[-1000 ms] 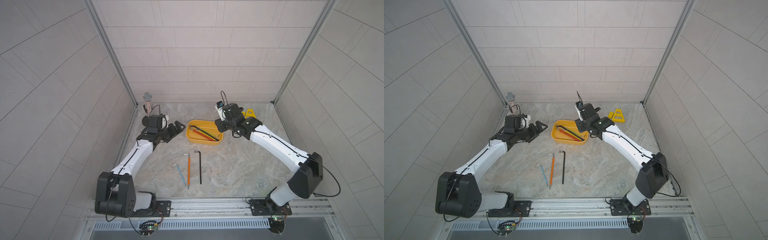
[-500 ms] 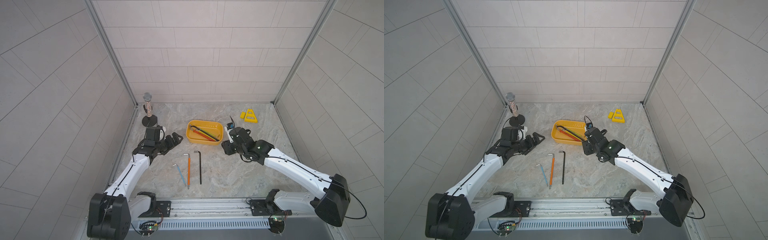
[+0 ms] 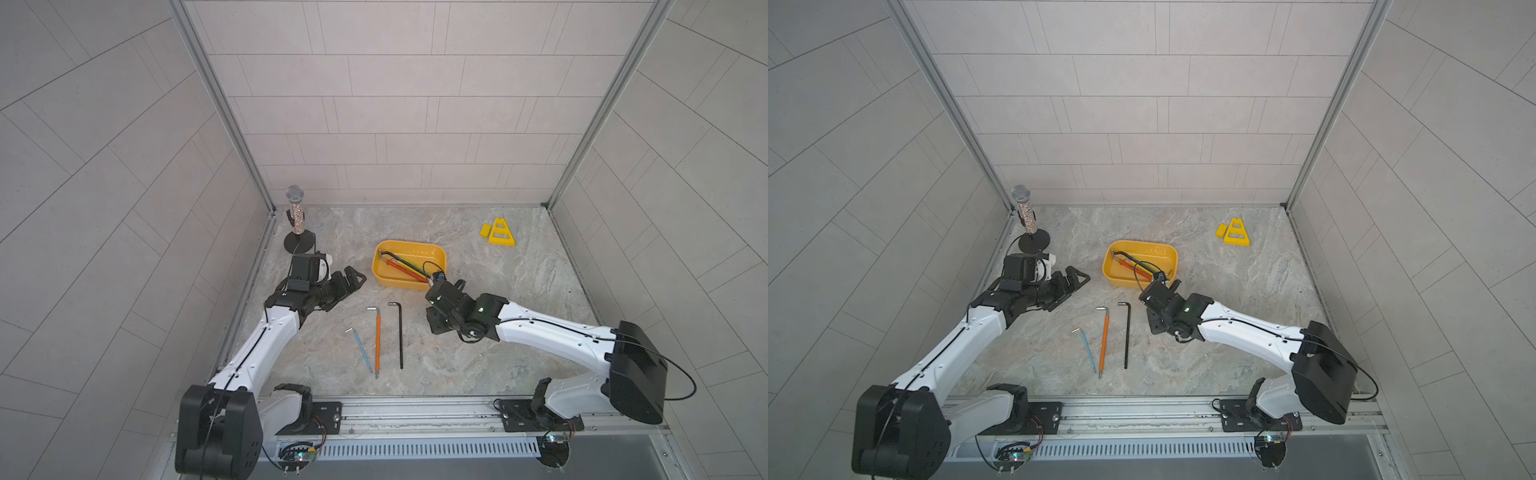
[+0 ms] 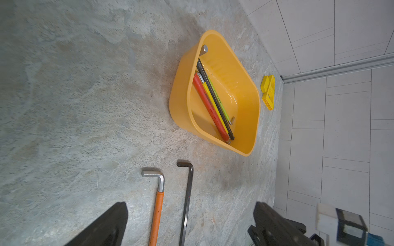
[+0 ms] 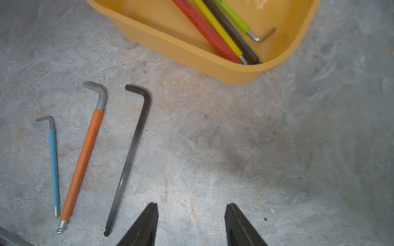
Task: Put the hex key on the desktop into the storage box
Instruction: Pick up the Allen key from the center of the board.
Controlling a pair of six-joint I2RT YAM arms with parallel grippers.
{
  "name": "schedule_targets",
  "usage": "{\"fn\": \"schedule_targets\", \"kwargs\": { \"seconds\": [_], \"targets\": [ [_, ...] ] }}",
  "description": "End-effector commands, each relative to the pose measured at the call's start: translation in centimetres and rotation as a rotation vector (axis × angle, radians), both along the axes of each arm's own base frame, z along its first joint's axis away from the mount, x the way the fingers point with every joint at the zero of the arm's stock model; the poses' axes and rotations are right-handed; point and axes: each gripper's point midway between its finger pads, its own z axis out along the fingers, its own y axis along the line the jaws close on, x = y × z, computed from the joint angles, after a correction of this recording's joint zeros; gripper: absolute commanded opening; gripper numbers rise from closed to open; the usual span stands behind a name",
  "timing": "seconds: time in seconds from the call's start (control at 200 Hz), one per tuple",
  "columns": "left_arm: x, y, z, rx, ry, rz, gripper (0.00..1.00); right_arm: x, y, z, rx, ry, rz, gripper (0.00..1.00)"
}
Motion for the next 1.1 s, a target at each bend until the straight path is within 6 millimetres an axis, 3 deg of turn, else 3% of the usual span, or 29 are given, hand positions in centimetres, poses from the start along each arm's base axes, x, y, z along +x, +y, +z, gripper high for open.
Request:
{"fn": "schedule_targets", "kwargs": {
  "seconds": [0.0,0.325,0.635,1.096],
  "targets": [
    [0.2,1.0,1.3,0.027,-0.042,0.016,1.0,0.1,2.0,0.0,0.0,0.017,-0.018,0.53],
    [0.6,2.9,1.6,0.05,-0.057,0.083,1.0,0.2,6.9,-2.2,-0.001,0.079,0.018,0.5],
    [0.8,3.7,1.8,0.056,-0.067,0.109,1.0,-0.5,8.3,-5.5,-0.032,0.159,0.052,0.44],
    [0.9,3.8,2.0,0.043,-0.077,0.117,1.0,-1.2,9.0,-8.0,-0.102,0.196,0.087,0.44]
  ]
}}
